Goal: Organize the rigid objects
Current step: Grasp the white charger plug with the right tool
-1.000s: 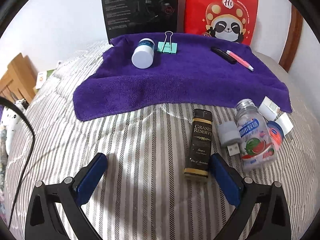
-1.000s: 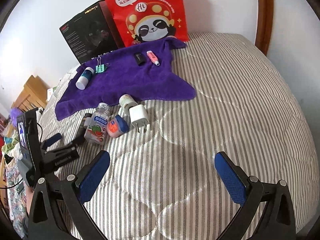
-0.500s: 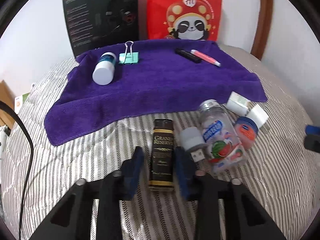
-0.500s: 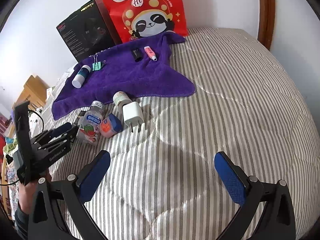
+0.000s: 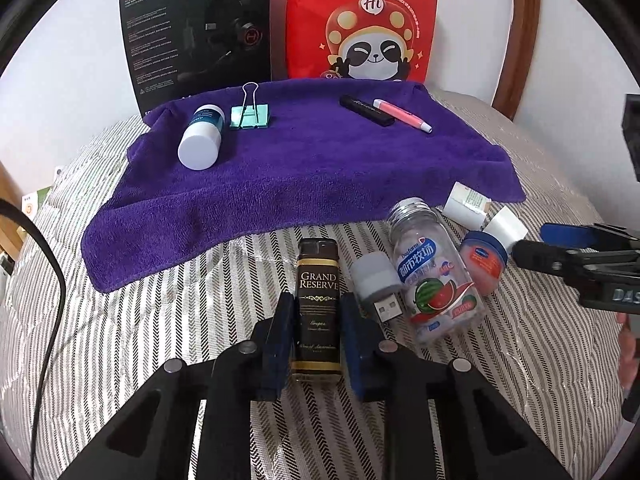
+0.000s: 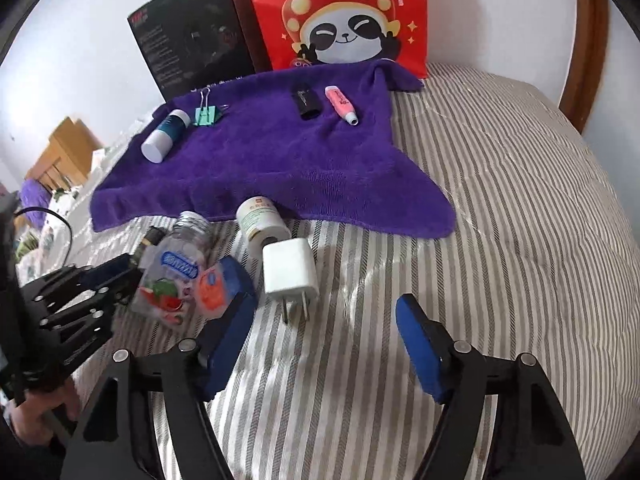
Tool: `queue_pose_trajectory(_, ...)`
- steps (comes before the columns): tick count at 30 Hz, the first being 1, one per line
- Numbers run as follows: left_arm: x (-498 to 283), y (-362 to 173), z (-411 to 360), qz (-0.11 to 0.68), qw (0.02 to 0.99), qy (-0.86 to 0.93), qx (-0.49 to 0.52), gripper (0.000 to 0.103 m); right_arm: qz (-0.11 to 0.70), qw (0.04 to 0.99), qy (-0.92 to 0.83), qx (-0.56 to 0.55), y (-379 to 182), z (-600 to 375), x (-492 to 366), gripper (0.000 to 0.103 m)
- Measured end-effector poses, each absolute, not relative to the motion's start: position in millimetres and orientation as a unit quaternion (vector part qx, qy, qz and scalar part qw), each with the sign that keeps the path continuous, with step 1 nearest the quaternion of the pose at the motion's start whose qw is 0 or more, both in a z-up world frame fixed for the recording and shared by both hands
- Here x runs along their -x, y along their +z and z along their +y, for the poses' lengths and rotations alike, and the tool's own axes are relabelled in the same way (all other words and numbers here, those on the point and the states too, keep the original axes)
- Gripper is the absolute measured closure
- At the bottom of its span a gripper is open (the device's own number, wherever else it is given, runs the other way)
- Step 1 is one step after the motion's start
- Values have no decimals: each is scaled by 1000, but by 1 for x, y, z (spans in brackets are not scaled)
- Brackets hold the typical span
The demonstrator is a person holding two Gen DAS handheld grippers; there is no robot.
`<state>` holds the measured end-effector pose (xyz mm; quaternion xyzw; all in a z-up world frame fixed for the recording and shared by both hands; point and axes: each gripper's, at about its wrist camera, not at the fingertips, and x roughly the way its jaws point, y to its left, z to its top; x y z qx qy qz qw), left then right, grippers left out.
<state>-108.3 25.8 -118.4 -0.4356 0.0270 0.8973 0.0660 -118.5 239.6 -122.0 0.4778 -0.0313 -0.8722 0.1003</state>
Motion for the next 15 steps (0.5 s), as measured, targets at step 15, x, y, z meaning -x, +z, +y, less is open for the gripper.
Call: queue_pose_trajectory(15, 108, -118, 24, 17, 60, 897, 438, 80, 47, 93, -874, -474, -131, 208, 126, 58)
